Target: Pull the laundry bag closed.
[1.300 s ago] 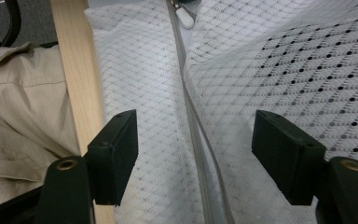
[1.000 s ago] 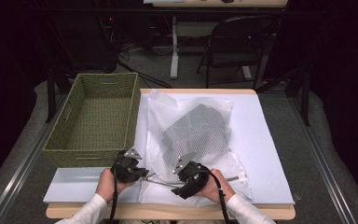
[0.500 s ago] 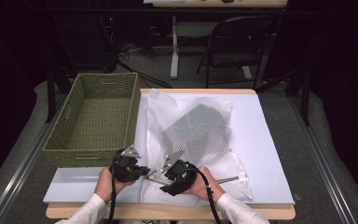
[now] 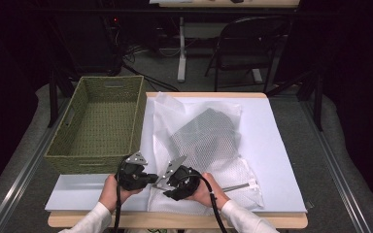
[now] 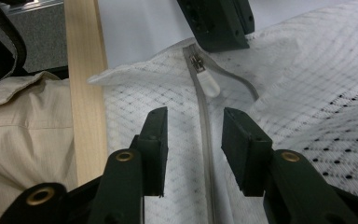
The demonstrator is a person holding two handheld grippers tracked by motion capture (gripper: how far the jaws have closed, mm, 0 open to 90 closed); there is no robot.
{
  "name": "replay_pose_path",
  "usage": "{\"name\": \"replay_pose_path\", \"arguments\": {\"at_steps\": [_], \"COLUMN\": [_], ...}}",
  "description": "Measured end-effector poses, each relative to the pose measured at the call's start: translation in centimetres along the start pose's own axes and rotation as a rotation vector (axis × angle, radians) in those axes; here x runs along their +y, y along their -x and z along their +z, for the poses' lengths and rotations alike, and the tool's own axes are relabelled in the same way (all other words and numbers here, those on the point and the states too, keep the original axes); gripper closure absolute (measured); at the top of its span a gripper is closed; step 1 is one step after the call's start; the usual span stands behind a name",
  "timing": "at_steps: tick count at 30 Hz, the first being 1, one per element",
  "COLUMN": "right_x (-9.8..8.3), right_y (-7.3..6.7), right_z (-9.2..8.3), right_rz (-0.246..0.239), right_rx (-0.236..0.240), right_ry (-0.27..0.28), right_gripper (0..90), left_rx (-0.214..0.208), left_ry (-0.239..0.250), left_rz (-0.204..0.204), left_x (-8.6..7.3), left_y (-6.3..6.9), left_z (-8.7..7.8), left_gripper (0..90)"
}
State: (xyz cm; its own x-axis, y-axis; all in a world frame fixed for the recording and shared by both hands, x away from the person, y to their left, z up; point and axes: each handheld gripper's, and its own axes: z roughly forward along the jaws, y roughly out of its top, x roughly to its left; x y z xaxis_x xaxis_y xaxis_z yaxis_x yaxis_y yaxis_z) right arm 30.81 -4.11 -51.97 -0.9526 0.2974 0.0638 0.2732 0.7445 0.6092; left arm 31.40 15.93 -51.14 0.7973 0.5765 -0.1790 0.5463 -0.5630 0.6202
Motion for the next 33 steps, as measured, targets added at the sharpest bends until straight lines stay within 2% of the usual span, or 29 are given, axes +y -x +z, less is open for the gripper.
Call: {"name": "replay_pose_path", "arguments": {"at_steps": [2,3,4,11,15,17,18,20,21,25,26,29,31,32,33], "right_x": [0.2,0.2,0.3,0.9,1.0,1.1,1.1,1.1,1.0,1.1,1.2,1.3,1.3,1.4,1.4], "right_y": [0.1,0.1,0.2,0.4,0.5,0.6,0.6,0.6,0.6,0.6,0.5,0.3,0.1,0.1,0.1], "right_z": [0.3,0.4,0.5,1.7,2.1,2.4,2.5,2.6,2.5,2.1,2.1,2.0,2.1,2.2,2.3], "right_rz": [0.0,0.004,0.006,0.0,0.019,0.011,0.024,0.023,0.028,0.027,0.029,0.022,0.025,0.03,0.037], "right_rx": [-0.007,-0.002,0.001,0.012,0.024,0.029,0.029,0.038,0.044,0.057,0.057,0.071,0.073,0.073,0.074], "right_ry": [0.005,0.003,0.007,0.004,0.001,0.0,0.0,-0.001,0.002,0.013,0.014,0.015,0.003,0.006,0.008], "right_gripper": [61.7,61.8,61.9,63.2,64.6,65.9,66.5,67.8,69.1,71.6,72.6,75.9,76.8,77.0,77.4], "left_rx": [-0.002,0.011,-0.007,-0.02,-0.028,-0.031,-0.03,-0.015,-0.026,-0.025,-0.011,-0.027,-0.012,-0.03,-0.027], "left_ry": [0.0,0.001,0.0,0.009,0.011,0.011,0.01,0.013,0.014,0.01,0.01,0.01,0.009,0.008,0.008], "left_rz": [0.003,0.005,0.003,0.0,0.0,0.001,0.002,0.001,0.002,0.006,0.006,0.003,0.005,0.002,0.006], "left_x": [0.0,0.0,0.0,0.0,0.0,0.0,0.0,0.0,0.0,-0.1,-0.1,-0.1,-0.1,-0.1,-0.1], "left_y": [0.0,0.1,0.0,0.1,0.2,0.2,0.2,0.2,0.2,0.1,0.2,0.1,0.2,0.2,0.2], "left_z": [0.0,0.0,-0.1,-0.1,-0.1,-0.1,-0.1,-0.1,-0.2,-0.1,-0.1,-0.1,0.0,0.0,0.0], "left_gripper": [88.9,89.0,89.0,89.0,89.0,89.0,89.0,89.0,89.0,89.0,89.0,88.9,88.9,88.9,88.9]}}
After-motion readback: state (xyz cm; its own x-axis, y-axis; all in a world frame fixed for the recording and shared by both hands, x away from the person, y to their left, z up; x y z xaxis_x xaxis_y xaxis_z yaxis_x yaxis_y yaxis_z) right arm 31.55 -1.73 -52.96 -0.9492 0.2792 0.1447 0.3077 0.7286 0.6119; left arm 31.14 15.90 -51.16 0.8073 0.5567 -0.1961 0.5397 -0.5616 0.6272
